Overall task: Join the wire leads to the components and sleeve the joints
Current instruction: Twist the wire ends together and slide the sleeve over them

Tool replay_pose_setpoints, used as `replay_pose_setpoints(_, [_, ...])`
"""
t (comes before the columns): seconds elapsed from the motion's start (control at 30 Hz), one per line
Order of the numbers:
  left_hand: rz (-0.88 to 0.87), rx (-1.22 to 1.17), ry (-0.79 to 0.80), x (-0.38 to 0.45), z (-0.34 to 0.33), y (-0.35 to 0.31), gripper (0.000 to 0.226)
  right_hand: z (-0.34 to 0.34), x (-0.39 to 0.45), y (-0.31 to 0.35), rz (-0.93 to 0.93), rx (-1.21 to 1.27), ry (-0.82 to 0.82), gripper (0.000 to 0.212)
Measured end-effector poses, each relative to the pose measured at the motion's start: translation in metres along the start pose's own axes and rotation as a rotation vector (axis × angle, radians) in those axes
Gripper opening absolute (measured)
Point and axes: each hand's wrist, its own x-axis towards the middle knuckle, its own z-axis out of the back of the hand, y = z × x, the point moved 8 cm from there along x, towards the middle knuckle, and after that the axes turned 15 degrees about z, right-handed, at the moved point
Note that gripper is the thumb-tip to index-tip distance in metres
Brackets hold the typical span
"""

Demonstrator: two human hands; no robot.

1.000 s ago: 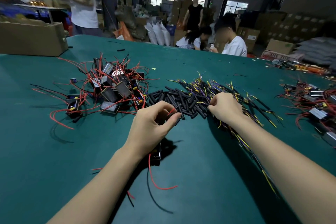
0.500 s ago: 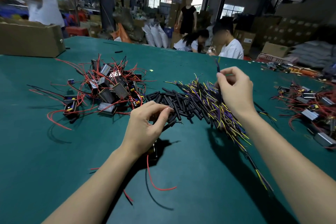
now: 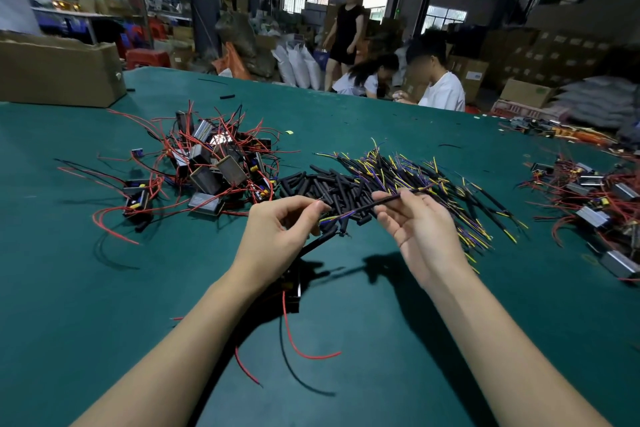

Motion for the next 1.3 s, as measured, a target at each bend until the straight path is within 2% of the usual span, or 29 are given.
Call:
replay_pose_setpoints(0.27, [0.089, -0.068, 0.036, 0.002, 0.001, 0.004, 0.025, 0.013, 0.004, -0.006, -0.011, 0.055, -0.07, 0.018])
replay_pose_setpoints(0.43, [0.118, -0.089, 0.037, 0.003, 0.002, 0.007, 0.027, 0.016, 0.003, -0.01, -0.026, 0.071, -0.083, 0.002])
replay_pose_setpoints(0.63, [0.158, -0.136, 0.007, 0.006, 0.004, 0.015, 0.029, 0.017, 0.0, -0.013, -0.031, 0.104, -0.107, 0.016])
replay_pose_setpoints(0.93, [0.257, -0.276, -0.022, 0.01, 0.01, 0.024, 0.034, 0.017, -0.004, -0.015, -0.044, 0.114, -0.1, 0.021])
replay_pose_setpoints(1.3, [0.228, -0.199, -0.034, 0.008, 0.009, 0.02, 0.022, 0.016, -0.006, -0.017, -0.055, 0.123, -0.092, 0.01])
